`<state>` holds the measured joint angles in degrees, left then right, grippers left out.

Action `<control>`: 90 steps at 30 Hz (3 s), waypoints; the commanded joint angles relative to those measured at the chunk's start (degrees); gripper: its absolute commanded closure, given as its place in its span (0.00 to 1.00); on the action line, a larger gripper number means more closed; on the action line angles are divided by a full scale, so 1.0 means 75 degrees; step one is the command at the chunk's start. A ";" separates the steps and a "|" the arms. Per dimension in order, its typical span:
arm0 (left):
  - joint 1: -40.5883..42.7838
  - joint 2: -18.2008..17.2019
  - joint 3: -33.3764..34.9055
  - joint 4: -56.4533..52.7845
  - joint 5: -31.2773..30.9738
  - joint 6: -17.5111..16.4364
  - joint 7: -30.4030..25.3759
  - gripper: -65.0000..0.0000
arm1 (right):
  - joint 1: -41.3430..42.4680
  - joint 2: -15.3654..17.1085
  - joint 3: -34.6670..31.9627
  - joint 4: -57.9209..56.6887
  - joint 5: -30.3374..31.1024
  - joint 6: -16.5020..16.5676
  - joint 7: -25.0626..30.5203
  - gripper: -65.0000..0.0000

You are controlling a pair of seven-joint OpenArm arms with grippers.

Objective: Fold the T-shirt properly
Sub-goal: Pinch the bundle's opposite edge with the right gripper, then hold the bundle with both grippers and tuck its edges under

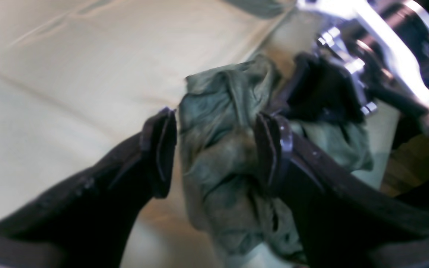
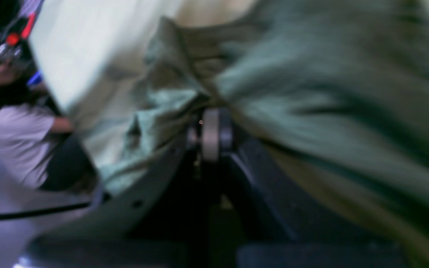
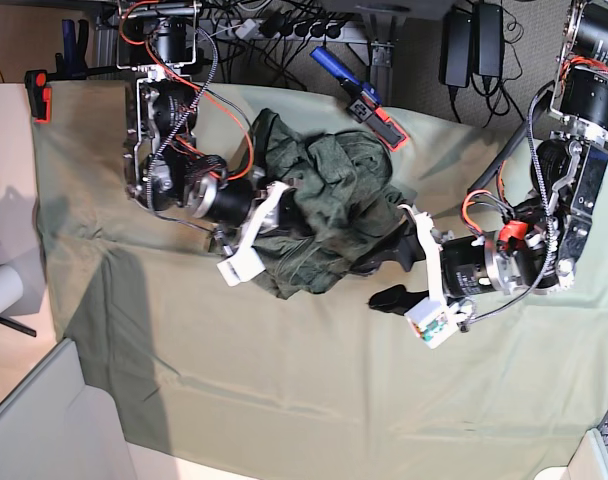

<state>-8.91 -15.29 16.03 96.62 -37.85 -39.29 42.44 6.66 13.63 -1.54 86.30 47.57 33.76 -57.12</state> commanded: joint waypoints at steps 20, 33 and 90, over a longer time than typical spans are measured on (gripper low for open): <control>0.0321 -0.0507 0.1227 0.0219 0.0446 -0.0095 0.0210 0.43 | 0.1393 -0.0370 0.0638 0.0108 -0.0915 0.0108 0.0376 1.00; 0.0321 -0.0501 0.3136 0.0592 0.2454 -0.0095 -0.0210 0.57 | 0.1574 0.0717 0.1107 -0.1122 -0.2393 0.0099 0.1795 1.00; -0.2751 -0.0481 0.3156 -0.4596 0.5592 0.0090 -0.4316 0.80 | -0.0323 -0.0032 0.0303 -0.0632 -0.0230 0.0105 0.0385 1.00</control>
<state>-27.77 -18.35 40.12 61.71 3.97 -39.31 10.24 3.55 13.17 0.67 80.55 44.93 33.76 -54.35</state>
